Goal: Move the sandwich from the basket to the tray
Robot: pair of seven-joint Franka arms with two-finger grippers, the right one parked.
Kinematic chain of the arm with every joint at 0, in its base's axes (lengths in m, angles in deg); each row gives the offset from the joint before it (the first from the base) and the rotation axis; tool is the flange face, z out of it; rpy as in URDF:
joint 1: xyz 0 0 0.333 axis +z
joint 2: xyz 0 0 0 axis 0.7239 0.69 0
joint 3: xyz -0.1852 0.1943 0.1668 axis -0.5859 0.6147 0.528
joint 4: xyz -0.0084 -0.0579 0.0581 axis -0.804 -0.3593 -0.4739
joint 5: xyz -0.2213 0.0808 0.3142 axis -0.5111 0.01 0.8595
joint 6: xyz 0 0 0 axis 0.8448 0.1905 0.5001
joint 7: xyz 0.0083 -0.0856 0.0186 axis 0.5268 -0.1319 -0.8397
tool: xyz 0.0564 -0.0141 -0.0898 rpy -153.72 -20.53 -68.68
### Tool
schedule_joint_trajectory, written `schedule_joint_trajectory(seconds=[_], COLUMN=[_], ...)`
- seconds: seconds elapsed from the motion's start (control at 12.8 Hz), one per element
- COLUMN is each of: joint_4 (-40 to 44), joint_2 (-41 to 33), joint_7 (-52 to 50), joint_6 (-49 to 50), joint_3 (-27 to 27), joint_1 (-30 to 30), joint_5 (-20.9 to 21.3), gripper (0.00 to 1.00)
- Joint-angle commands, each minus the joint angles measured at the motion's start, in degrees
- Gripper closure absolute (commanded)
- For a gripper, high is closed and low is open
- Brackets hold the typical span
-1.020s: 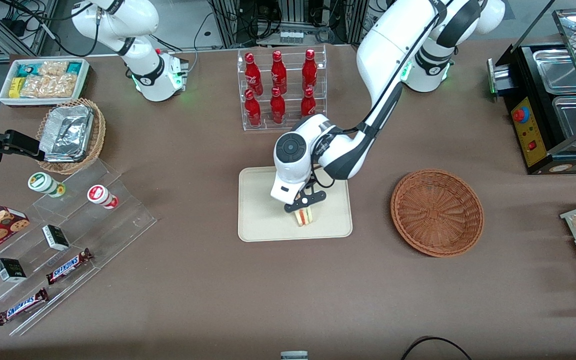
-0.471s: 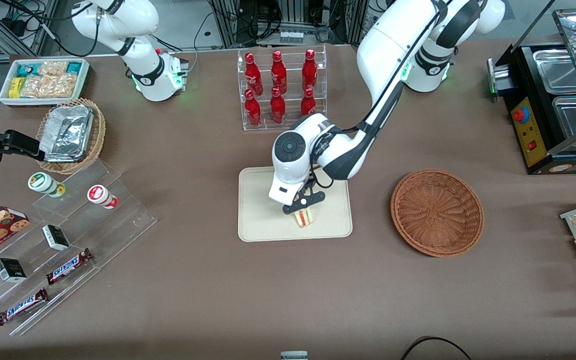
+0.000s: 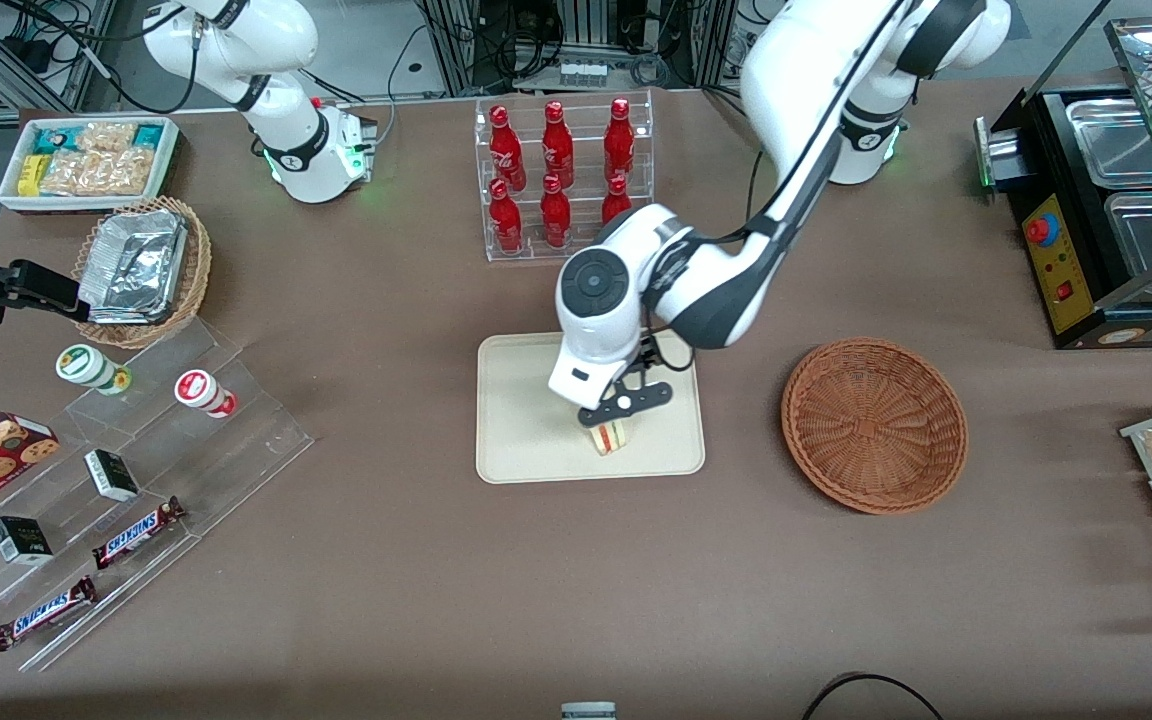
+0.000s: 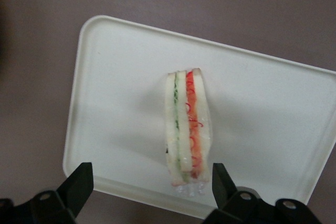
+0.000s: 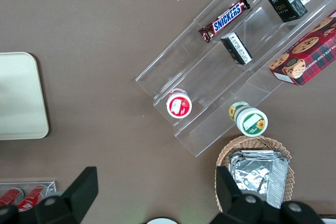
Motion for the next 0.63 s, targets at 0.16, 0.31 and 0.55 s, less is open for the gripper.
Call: schedule_joint_trajectory(seconds=[0.16,0.31,0.55], joint_4=[-2.2,-5.9,-12.4], joint_2=[-8.3,-12.3,-18.3], joint_7=[10.7,14.1,26.8], joint_6=[9.3,10.8,10.3], joint_3=[-0.1,-0.1,-0.2], joint_1=[8.4,12.4,19.3], joint_5=[0.8,1.3,0.6], gripper=[0.0,0.0,0.0])
